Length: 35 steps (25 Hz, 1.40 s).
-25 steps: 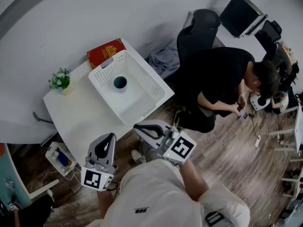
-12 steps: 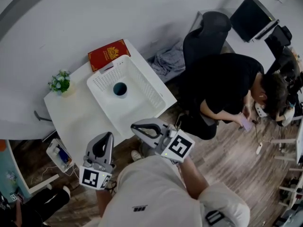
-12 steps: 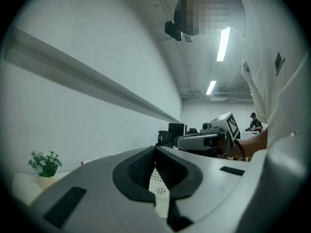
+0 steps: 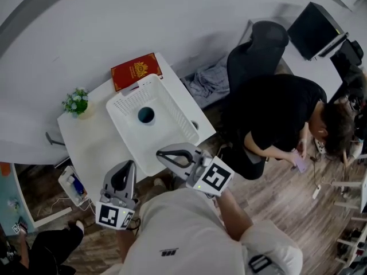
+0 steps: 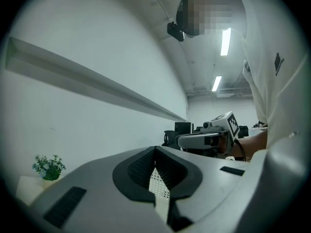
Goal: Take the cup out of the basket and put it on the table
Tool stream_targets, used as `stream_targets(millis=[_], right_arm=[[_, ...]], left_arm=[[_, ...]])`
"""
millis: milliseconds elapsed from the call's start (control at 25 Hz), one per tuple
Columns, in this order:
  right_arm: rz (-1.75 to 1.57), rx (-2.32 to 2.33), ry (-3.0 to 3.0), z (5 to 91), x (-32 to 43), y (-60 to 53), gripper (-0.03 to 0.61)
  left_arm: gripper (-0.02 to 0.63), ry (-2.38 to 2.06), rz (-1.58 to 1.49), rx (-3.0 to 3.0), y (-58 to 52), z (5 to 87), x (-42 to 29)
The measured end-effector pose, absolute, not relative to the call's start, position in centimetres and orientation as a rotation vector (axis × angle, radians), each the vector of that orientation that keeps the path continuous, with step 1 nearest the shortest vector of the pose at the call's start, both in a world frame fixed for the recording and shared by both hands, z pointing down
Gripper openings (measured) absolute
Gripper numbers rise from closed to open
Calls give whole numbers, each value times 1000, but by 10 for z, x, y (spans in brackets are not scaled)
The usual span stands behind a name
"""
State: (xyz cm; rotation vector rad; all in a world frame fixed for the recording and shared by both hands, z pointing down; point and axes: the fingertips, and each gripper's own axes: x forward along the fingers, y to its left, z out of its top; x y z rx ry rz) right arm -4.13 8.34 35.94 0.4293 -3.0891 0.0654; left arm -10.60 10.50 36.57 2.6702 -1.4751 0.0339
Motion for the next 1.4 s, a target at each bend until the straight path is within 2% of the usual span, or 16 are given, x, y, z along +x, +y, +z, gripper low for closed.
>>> stream_targets(millis=[1400], right_arm=[[162, 672, -2822, 417, -95, -15, 15]], left_arm=[[9, -1262, 53, 2714, 10, 395, -158]])
